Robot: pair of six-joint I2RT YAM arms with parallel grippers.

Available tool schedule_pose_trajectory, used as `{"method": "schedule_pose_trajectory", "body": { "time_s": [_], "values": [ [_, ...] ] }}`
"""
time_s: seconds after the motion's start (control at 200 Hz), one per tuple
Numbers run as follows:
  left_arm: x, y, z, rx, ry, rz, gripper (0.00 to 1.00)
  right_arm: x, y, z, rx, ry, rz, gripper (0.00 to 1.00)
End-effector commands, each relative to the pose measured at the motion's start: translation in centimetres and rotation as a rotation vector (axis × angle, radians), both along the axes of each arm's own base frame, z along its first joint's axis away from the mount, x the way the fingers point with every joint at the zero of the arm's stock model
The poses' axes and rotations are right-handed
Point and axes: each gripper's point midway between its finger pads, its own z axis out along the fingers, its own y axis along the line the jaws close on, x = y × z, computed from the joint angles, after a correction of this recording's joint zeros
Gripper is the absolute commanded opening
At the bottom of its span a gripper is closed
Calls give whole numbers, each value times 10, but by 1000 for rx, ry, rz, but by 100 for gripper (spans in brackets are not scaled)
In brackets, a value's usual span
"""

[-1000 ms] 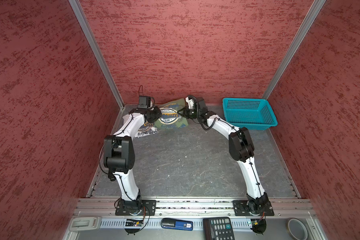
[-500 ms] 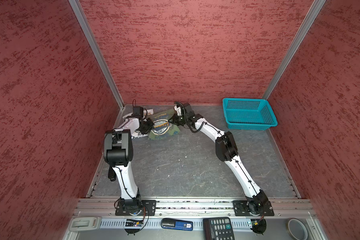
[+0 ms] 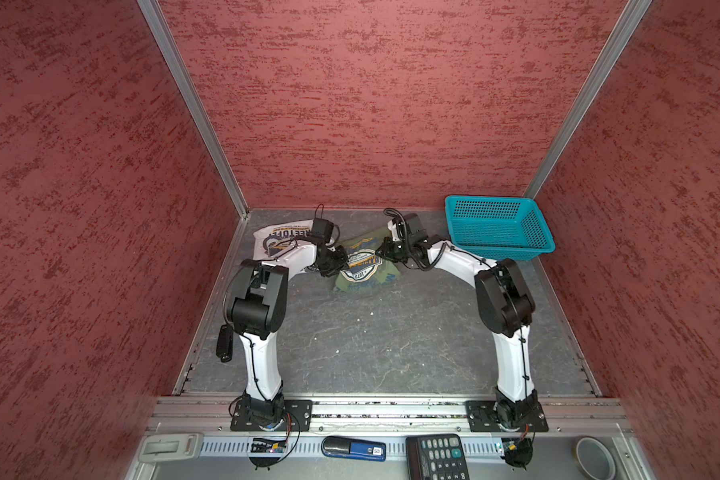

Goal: Fold and stack the tank tops

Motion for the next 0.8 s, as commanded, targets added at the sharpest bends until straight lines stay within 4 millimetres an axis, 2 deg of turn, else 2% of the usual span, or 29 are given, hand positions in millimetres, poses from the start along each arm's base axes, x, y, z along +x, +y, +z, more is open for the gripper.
{"method": "schedule_pose_trajectory", "body": {
  "time_s": [0.0, 0.1, 0.23, 0.316, 0.421, 0.626, 0.676, 0.796],
  "values": [
    [7, 4, 44, 15, -77, 23, 1, 15, 0, 41, 59, -141, -13, 0],
    [18, 21, 71, 32, -112, 42, 1, 18, 8, 56, 103, -157, 10, 0],
    [34, 59, 100, 120, -158, 82, 0, 29, 25, 79, 164, -213, 41, 0],
    [44, 91, 116, 160, -178, 126, 0, 36, 49, 90, 217, -246, 87, 0],
    [53, 134, 132, 193, -202, 196, 0, 46, 84, 91, 267, -259, 151, 0],
    [66, 202, 162, 241, -283, 285, 0, 64, 153, 97, 367, -339, 256, 0],
    [71, 219, 170, 249, -306, 309, 0, 69, 166, 95, 409, -347, 271, 0],
    [78, 253, 185, 259, -351, 359, 0, 72, 190, 105, 525, -434, 290, 0]
  ]
}}
